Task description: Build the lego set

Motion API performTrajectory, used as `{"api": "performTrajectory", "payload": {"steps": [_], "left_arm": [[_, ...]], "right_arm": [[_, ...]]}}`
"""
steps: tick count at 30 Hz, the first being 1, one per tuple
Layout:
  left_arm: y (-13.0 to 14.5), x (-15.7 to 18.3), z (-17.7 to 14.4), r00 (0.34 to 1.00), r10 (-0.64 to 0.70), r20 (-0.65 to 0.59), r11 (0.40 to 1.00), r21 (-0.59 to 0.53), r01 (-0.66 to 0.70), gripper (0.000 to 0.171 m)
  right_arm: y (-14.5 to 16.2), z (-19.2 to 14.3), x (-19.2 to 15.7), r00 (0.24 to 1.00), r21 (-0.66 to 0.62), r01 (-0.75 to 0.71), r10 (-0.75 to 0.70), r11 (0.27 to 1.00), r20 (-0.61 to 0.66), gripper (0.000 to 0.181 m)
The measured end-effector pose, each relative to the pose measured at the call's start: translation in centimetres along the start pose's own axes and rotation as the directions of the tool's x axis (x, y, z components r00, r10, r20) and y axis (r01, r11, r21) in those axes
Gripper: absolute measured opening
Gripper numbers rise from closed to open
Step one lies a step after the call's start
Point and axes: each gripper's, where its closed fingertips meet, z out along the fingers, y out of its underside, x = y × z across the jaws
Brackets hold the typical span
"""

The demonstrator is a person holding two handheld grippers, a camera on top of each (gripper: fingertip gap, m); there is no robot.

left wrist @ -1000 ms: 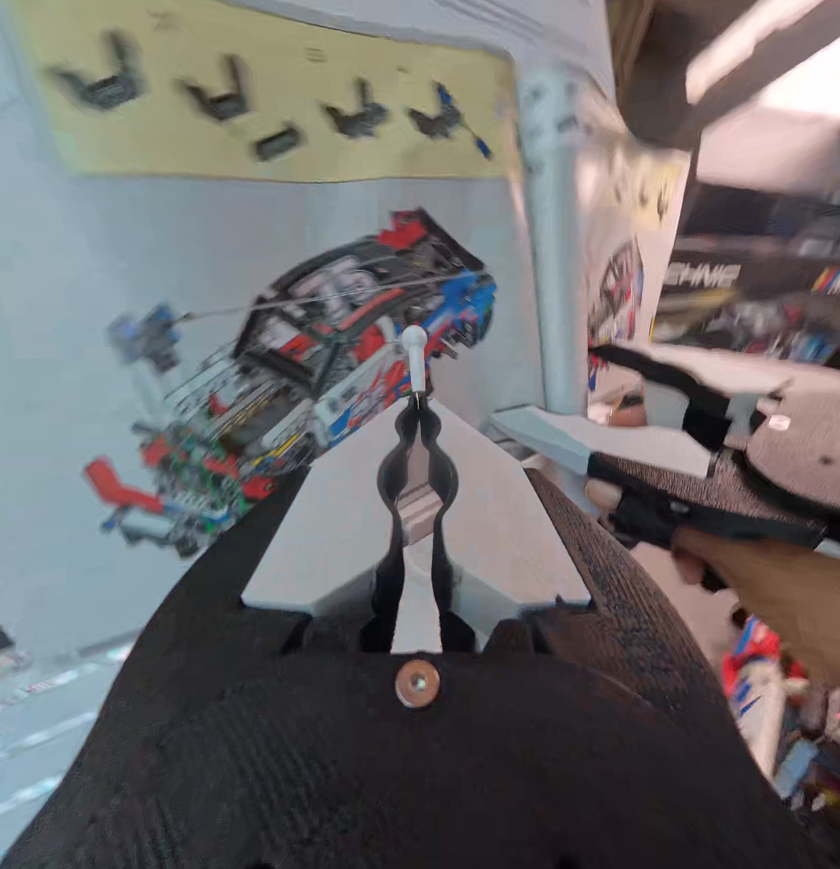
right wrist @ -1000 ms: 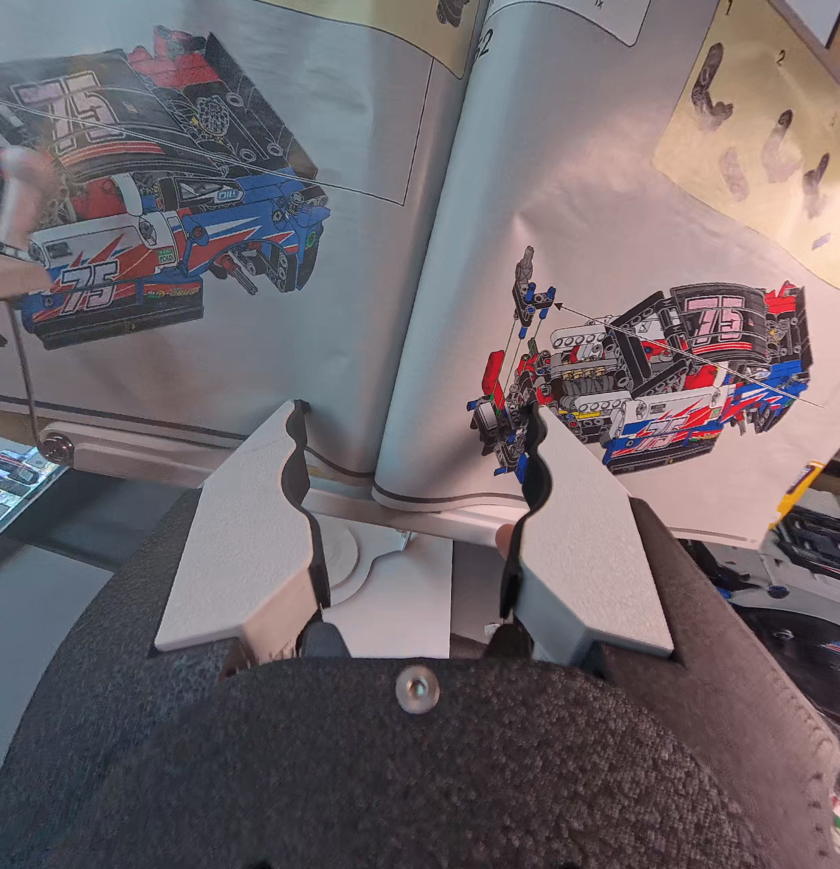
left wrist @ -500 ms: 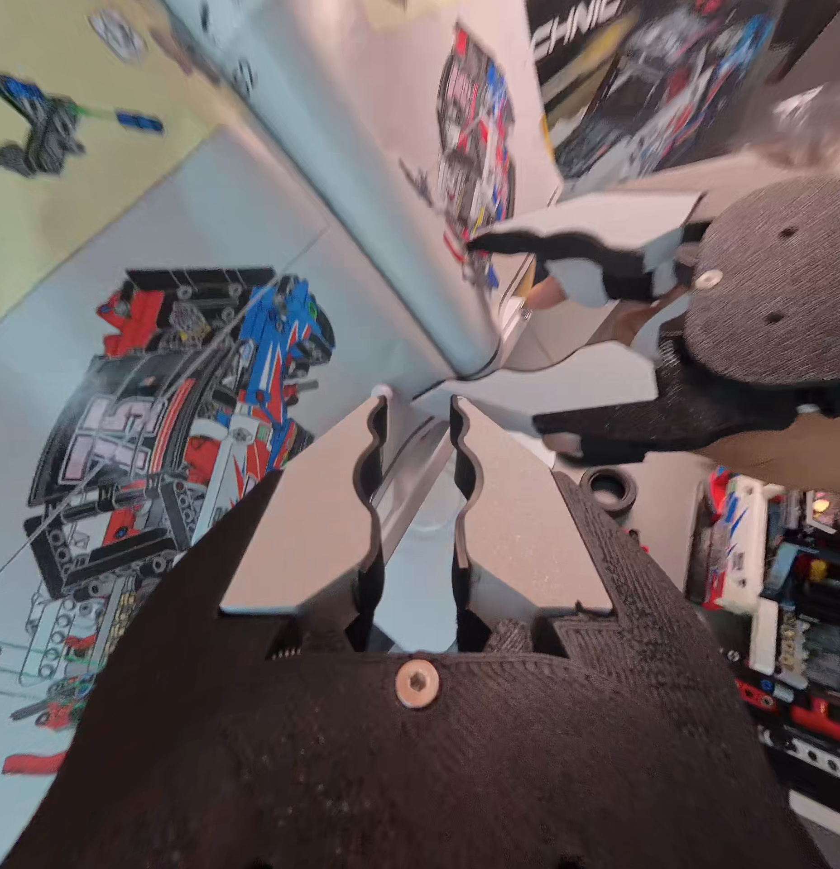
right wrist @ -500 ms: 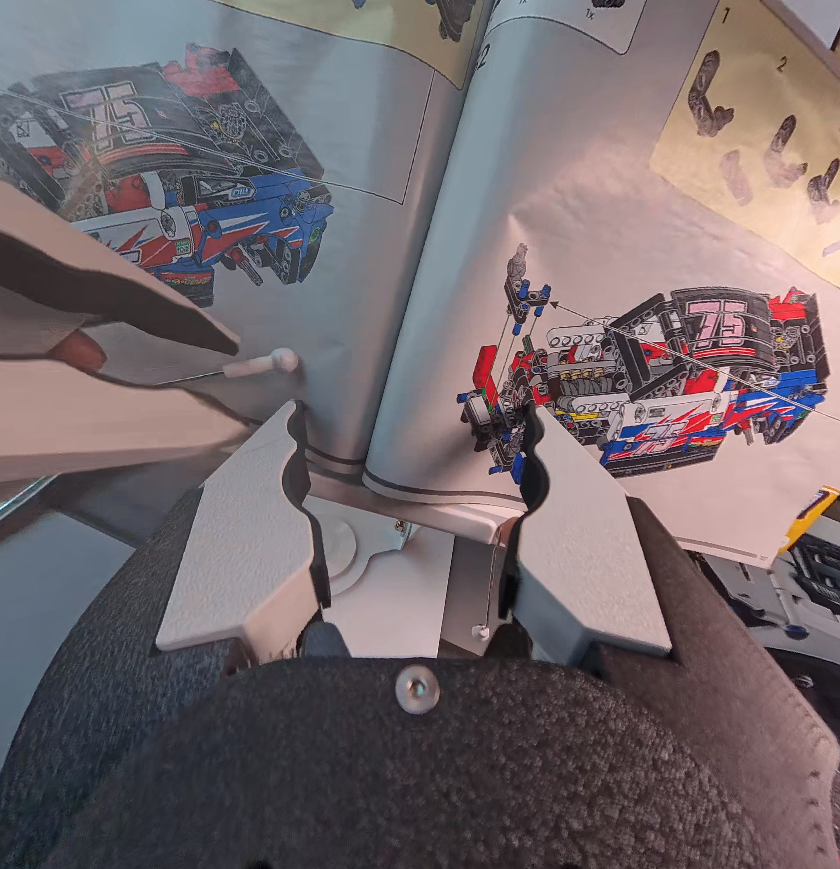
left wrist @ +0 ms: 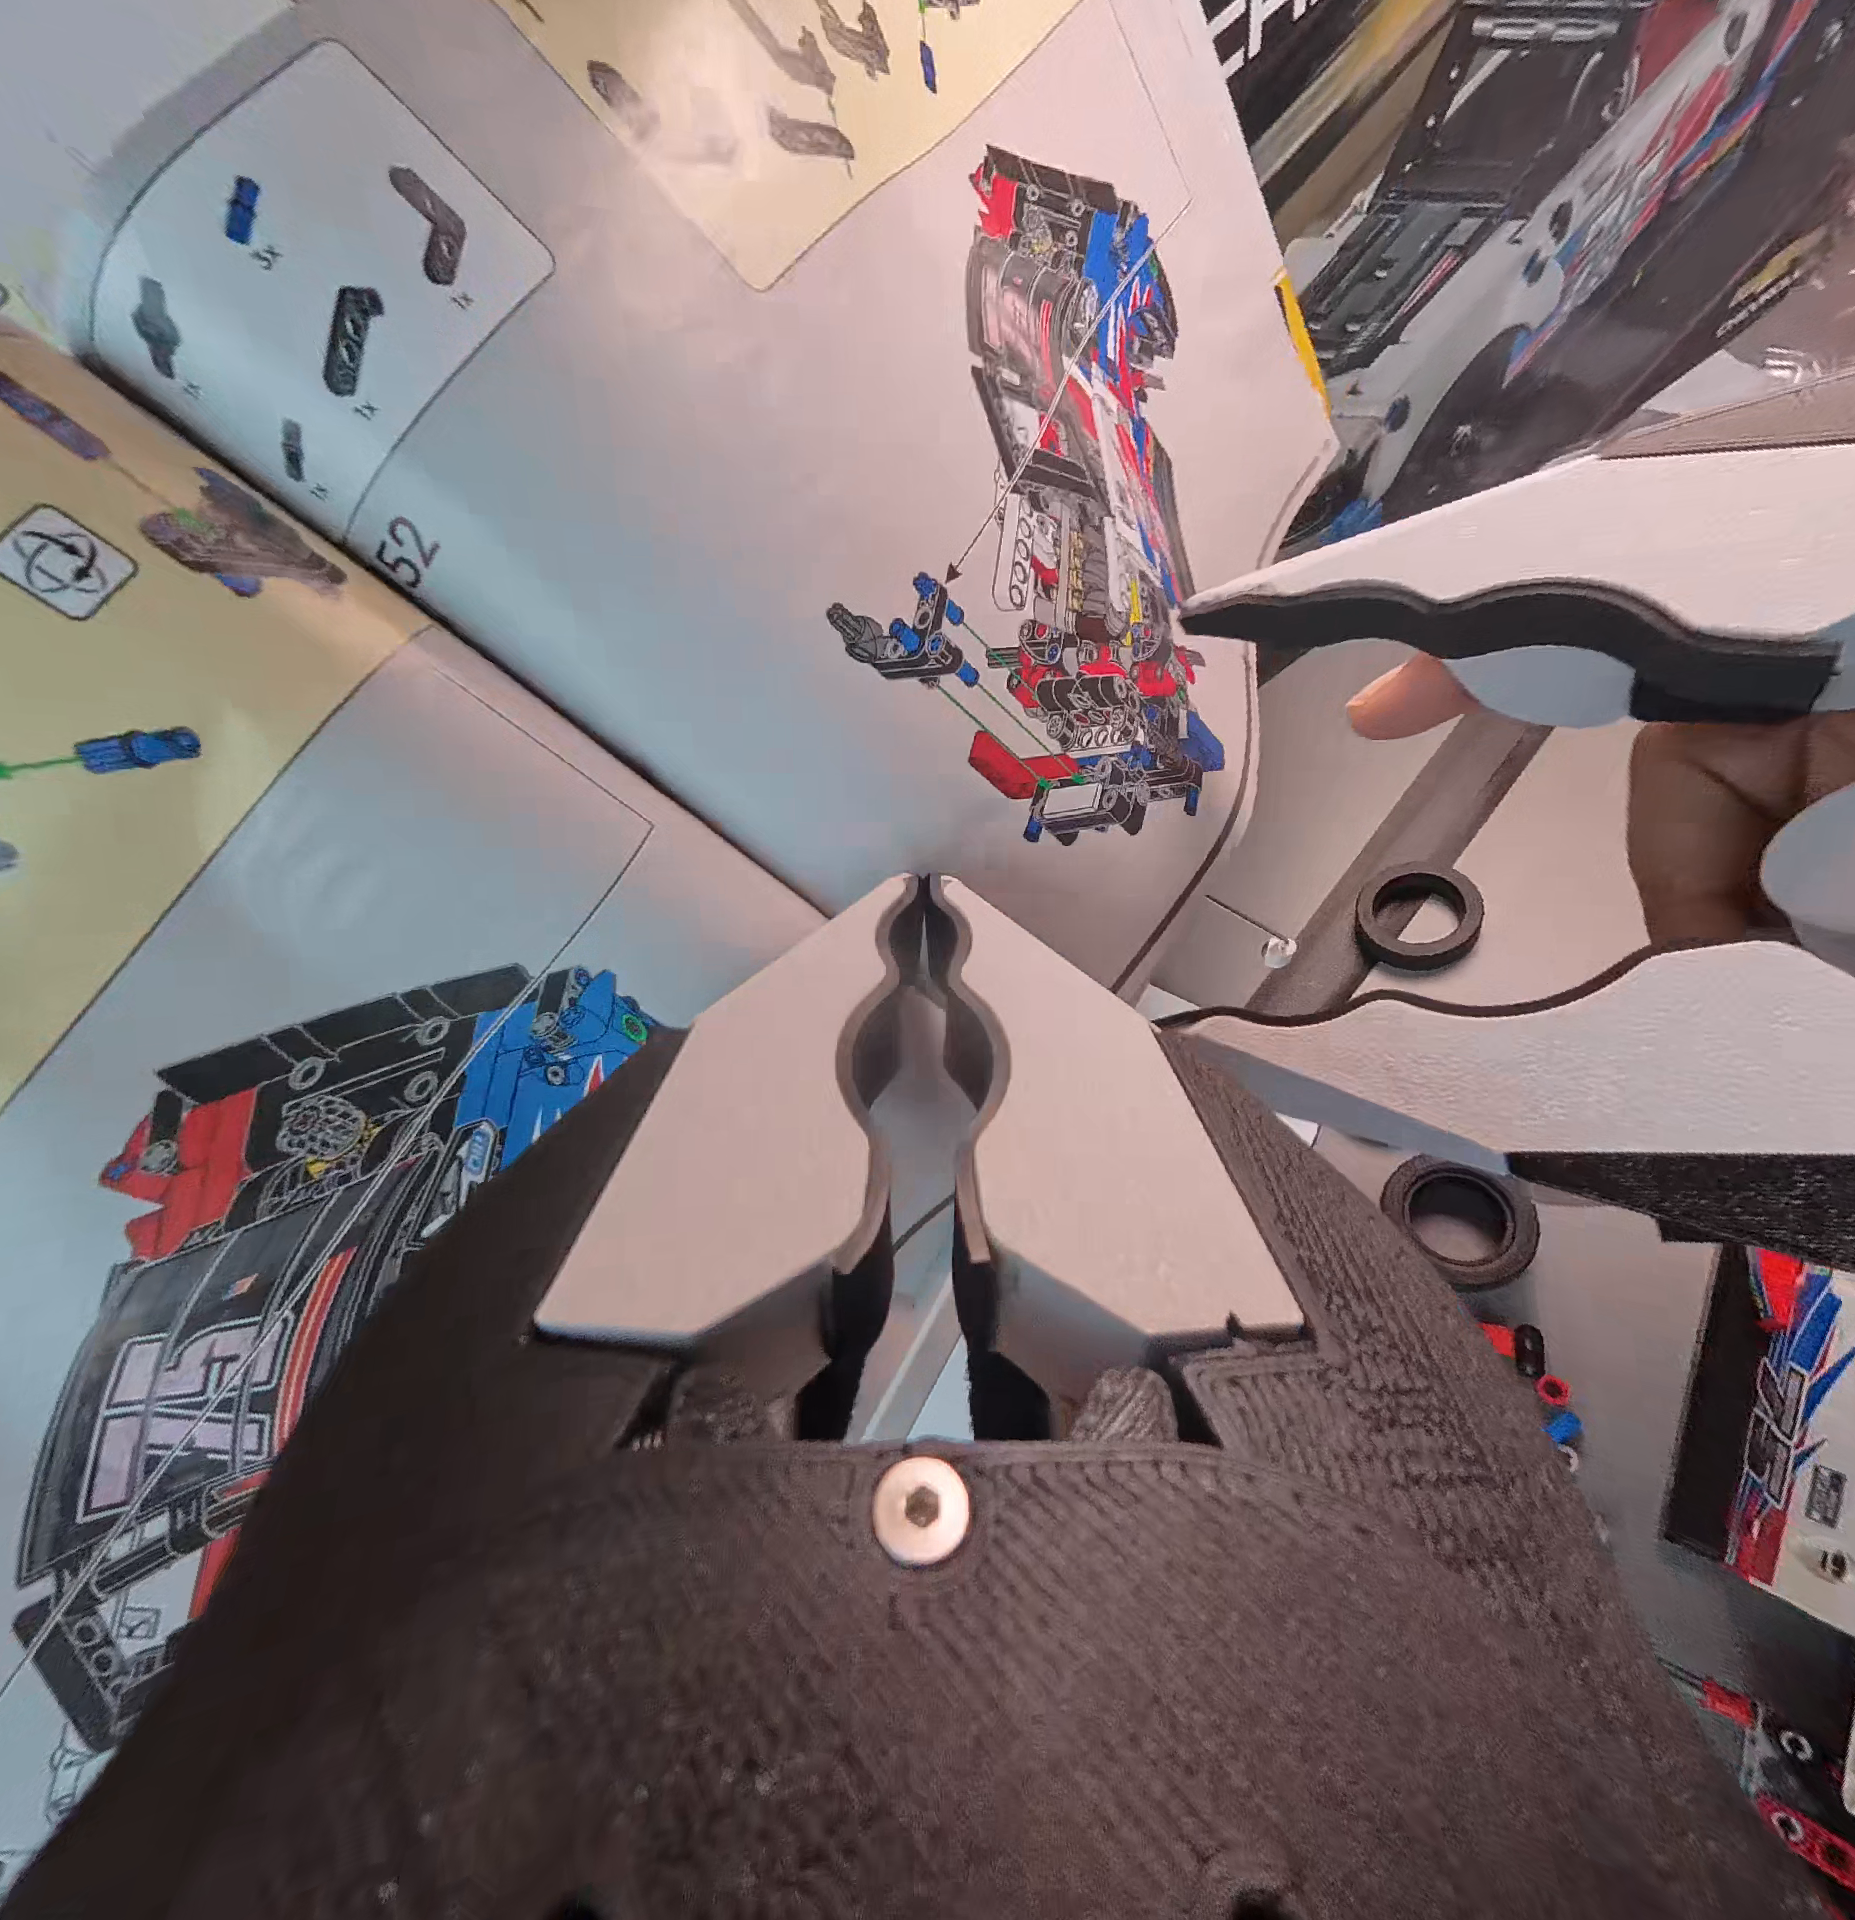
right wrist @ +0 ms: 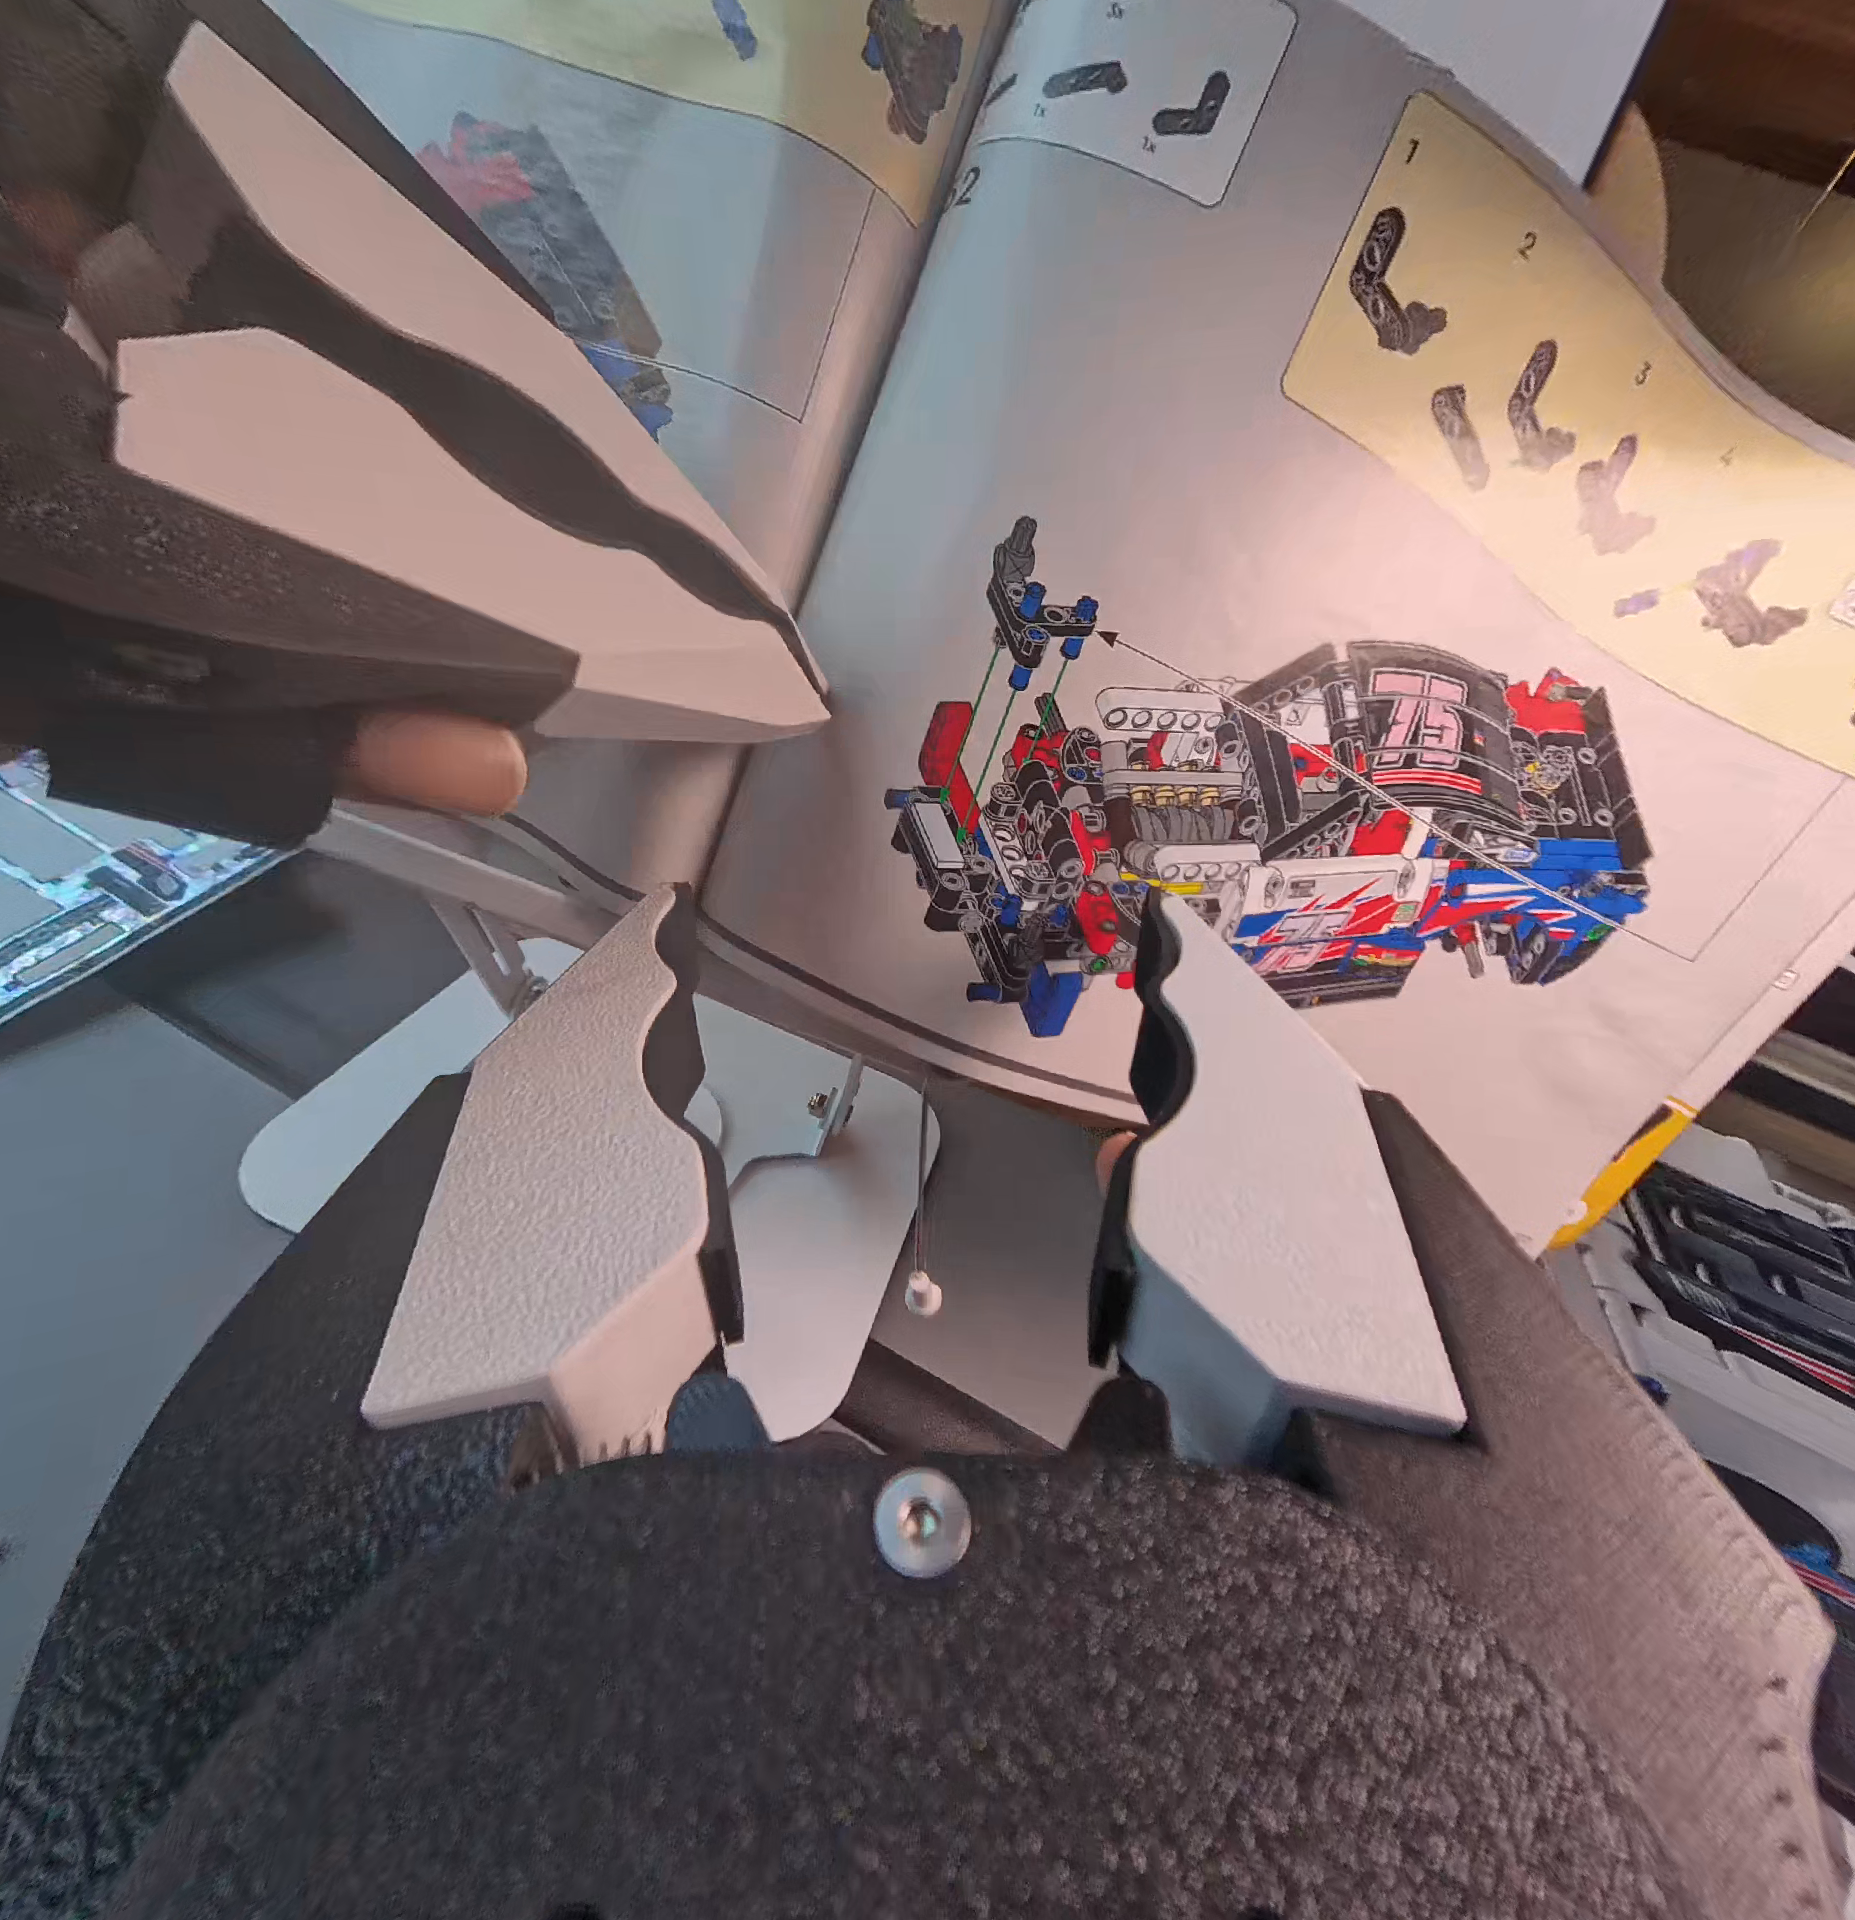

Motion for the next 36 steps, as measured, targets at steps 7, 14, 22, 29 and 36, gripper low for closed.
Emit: {"api": "performTrajectory", "payload": {"steps": [7,14,22,29,36], "left_arm": [[0.2,-0.6,0.7,0.971,0.161,0.177,0.984,-0.106,-0.143,0.0],[0.5,-1.2,0.6,0.961,0.145,0.234,0.989,-0.068,-0.132,0.0],[0.3,-1.4,1.2,0.931,0.177,0.319,0.984,-0.055,-0.168,0.0],[0.3,-1.3,1.2,0.898,0.239,0.37,0.97,-0.062,-0.233,0.0],[0.4,-1.5,0.5,0.952,0.068,0.3,0.994,0.062,-0.091,0.0]], "right_arm": [[5.2,-1.5,2.9,0.999,-0.093,0.029,-0.027,0.995,0.018,0.049],[8.9,0.0,-0.2,0.966,-0.192,0.231,-0.2,0.954,0.166,0.043],[7.4,0.2,4.5,0.799,-0.209,0.571,-0.596,0.794,-0.084,0.0],[3.0,0.3,5.4,0.345,-0.26,0.893,-0.929,0.368,-0.132,0.004],[-0.4,1.7,3.1,0.135,-0.148,0.975,-0.972,0.165,-0.194,0.001]]}}
